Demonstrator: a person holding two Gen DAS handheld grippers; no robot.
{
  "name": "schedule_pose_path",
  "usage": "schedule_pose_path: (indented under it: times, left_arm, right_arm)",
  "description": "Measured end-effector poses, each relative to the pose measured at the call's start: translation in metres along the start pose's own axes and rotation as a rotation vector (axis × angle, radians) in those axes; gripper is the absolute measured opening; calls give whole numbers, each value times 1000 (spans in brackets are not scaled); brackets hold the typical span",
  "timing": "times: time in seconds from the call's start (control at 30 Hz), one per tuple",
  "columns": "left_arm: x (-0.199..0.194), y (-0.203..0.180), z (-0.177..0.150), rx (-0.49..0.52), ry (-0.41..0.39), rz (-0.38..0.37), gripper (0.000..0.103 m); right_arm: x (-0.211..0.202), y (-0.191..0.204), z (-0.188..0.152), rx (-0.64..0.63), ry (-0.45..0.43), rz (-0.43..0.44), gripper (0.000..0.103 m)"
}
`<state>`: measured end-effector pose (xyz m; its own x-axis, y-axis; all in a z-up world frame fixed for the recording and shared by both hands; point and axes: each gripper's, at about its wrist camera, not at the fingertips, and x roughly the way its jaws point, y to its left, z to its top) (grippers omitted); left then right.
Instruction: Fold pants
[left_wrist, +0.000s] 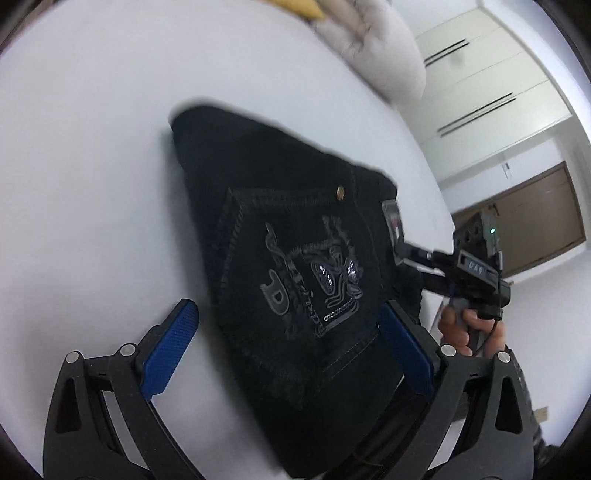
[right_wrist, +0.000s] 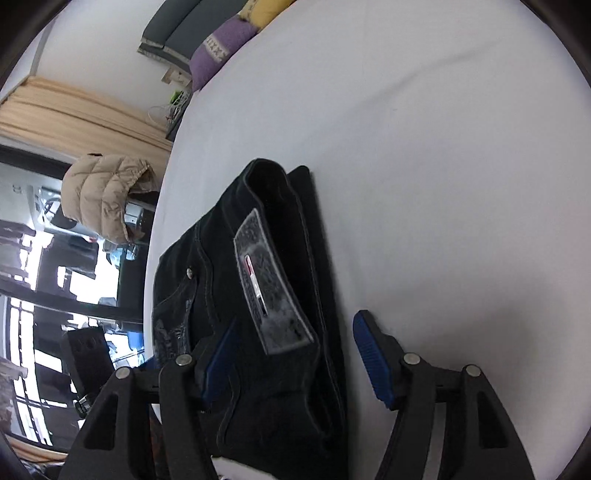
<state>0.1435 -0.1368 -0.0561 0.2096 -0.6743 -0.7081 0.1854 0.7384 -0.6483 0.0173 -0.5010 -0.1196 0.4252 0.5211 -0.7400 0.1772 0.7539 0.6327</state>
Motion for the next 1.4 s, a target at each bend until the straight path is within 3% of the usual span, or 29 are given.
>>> schedule_pose_path:
  times: [0.07,0.1,0.17,0.23,0.33,0.43,0.6,0.73,1.03,1.13,1.27,1.3,1.33,1.37,1.4]
  left_arm:
    - [12,-3,3,19,18,7,93]
    - [16,-5,3,31,23,12,88]
    - [20,-8,4,44,37,34,65]
    - [22,-6,7,40,36,54,47]
    - [27,-5,13,30,26,31,35]
    - [20,-9,14,44,8,21,29]
    - [-13,-25,26,117,-54,29,27]
    - [-54,-18,58,163,-128,66,27]
    - [-92,35,134,167,-220,190,27]
    - [-94,74,151,142,-204,203,27]
    - [-67,127,161,67,-154,182,28]
    - [-59,133,160,55,-144,183,29]
    - [-51,141,157,39,-137,188,34]
    - [-44,149,153,26,-137,194,40]
    - [-39,151,151,24,-149,184,41]
  right_arm:
    - [6,0,2,27,8,25,49]
    - [9,1,1,28,18,12,47]
    - [12,8,-2,-4,13,-21,45]
    - [10,16,-5,-14,3,-45,33]
    - [5,30,-10,-38,-25,-80,24]
    - [2,58,-18,-95,-53,-131,21]
    - [-12,117,-19,-190,-103,-104,19]
    - [-8,155,3,-215,-138,-35,19]
    - [64,207,65,-218,-113,52,19]
    - [93,203,78,-190,-86,67,19]
    - [137,159,84,-62,-19,104,22]
    - [142,147,83,-34,-8,114,29]
    - [149,134,80,0,4,125,43]
    - [154,117,77,40,13,135,43]
    - [155,103,72,72,7,205,43]
